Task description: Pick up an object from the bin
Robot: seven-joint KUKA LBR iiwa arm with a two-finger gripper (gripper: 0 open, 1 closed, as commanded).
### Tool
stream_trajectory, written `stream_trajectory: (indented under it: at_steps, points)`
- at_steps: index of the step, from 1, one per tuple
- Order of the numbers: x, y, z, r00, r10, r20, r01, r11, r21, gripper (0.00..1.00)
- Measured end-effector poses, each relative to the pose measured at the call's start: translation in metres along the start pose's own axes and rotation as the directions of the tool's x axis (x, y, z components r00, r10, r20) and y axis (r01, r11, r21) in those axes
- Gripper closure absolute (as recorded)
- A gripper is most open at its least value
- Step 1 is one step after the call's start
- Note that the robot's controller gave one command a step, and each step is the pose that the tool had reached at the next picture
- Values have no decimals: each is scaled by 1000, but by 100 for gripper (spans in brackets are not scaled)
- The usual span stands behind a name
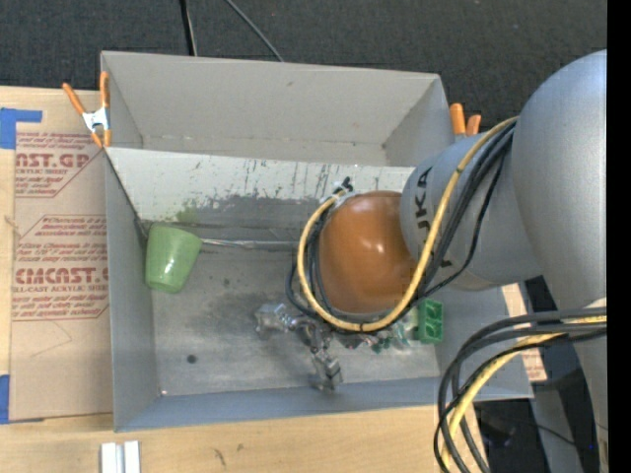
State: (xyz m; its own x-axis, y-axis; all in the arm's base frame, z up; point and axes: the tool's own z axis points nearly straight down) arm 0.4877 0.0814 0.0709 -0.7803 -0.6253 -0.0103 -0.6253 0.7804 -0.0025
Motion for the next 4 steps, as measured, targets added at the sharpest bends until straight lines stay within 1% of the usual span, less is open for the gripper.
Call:
stream_trajectory:
  at_steps: [1, 2, 3, 4]
  points:
    - [-69, -53, -68, 999, 53, 0, -53, 999, 3, 0]
    - [-7, -25, 2, 963, -269, -12, 269, 963, -11, 0]
    - [-25, -64, -18, 984, -177, -6, 177, 984, -2, 0]
    - [-9, -47, 2, 902, -432, -8, 432, 902, -9, 0]
